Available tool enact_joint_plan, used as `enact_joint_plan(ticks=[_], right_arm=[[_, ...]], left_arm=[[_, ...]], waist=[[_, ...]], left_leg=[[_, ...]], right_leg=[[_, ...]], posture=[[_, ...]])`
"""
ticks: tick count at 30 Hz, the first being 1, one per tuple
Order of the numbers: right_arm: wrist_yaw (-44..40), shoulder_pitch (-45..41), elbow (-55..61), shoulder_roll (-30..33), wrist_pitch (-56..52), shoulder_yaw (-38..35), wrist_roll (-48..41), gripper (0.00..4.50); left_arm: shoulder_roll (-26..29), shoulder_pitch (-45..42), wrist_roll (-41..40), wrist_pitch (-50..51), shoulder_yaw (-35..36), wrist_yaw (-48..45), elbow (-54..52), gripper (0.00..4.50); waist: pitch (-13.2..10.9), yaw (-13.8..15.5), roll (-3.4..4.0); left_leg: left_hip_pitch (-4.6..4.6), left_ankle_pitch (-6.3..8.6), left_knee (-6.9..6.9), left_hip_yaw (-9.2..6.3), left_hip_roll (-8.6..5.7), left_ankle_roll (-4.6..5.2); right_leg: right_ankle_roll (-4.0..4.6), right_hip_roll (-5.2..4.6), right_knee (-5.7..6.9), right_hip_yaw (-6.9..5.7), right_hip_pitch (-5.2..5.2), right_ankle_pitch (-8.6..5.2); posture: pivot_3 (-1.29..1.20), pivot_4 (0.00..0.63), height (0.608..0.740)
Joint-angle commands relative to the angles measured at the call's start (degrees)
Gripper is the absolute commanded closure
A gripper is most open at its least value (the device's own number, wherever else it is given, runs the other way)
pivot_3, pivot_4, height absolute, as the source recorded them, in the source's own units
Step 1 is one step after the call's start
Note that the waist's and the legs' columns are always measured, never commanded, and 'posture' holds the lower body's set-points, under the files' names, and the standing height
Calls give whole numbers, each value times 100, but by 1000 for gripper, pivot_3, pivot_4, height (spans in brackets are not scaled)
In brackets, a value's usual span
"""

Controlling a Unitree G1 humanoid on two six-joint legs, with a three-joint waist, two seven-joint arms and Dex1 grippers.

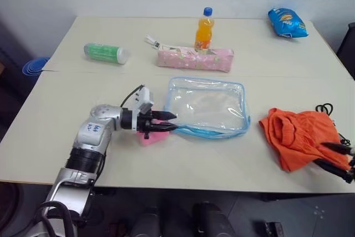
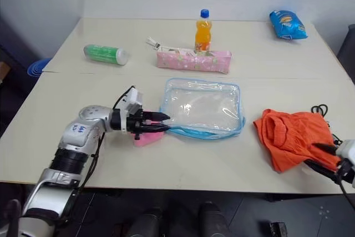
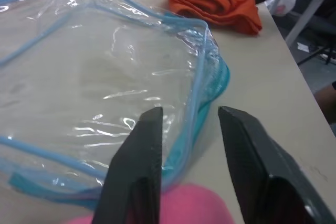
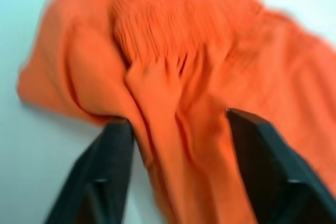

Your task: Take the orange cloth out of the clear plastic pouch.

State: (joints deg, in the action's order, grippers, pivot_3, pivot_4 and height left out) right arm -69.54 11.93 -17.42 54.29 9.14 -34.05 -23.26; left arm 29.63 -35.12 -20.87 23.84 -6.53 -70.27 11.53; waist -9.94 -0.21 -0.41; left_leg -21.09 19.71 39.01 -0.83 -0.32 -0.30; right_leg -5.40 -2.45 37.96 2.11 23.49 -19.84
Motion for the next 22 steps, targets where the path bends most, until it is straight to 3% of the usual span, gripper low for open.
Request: enact_joint_plan(ticks=[1, 3, 4, 7, 10, 15, 18, 22], right_arm=[[263, 290, 1343, -100, -678, -625, -684, 470], [756, 260, 2227, -268, -1516, -823, -1436, 0], [962, 231, 2770, -220, -1968, -727, -1723, 0], [766, 396, 3638, -154, -2326, -296, -1800, 0], [97, 752, 3754, -490, -1511, 314, -1254, 0], [-249, 1026, 3272, -1195, -70, 1011, -434, 0], [-133, 877, 2939, -1624, 633, 1278, -174, 0], [-125, 739, 2497, -1727, 947, 1448, -70, 0]], left_arm=[[255, 154, -421, -40, 471, -221, -525, 1429], [350, 294, -642, -298, 847, -247, -742, 813], [506, 495, -761, -420, 1067, -371, -902, 560], [953, 1100, -734, -834, 1394, -642, -1112, 560], [1415, 1844, -430, -1401, 1666, -735, -835, 560], [1848, 2922, -46, -2425, 2042, -746, -277, 560], [1845, 3651, 8, -2807, 2348, -493, -571, 560], [1611, 4058, -33, -2916, 2453, 14, -1118, 560]], waist=[[-1, 1, -1], [-1, -7, -1], [-1, -5, -1], [2, -12, 4], [2, 17, 2], [0, 86, -1], [1, 44, -2], [0, 20, -1]], left_leg=[[1, 0, 0, -3, 0, -1], [1, 0, 3, -7, 0, -1], [-1, -1, 3, -8, 2, -3], [2, -2, -2, -14, 4, -9], [3, 3, -9, -18, 3, -5], [-8, 36, -2, -14, -7, 55], [-3, 40, -3, -12, -7, 58], [-1, 40, -5, -15, -5, 56]], right_leg=[[0, 0, -2, -1, -2, 0], [0, -1, -1, -2, -4, 0], [0, -2, 0, -2, -3, 0], [0, -3, 1, -5, -3, 0], [0, -3, -11, -11, -7, 0], [0, -24, -31, -13, -11, 0], [0, -27, -39, -13, -17, 0], [1, -28, -34, -15, -17, 0]], posture=[[0, 150, 740], [0, 150, 740], [0, 150, 740], [0, 150, 740], [0, 150, 740], [0, 150, 740], [0, 150, 740], [0, 150, 740]])
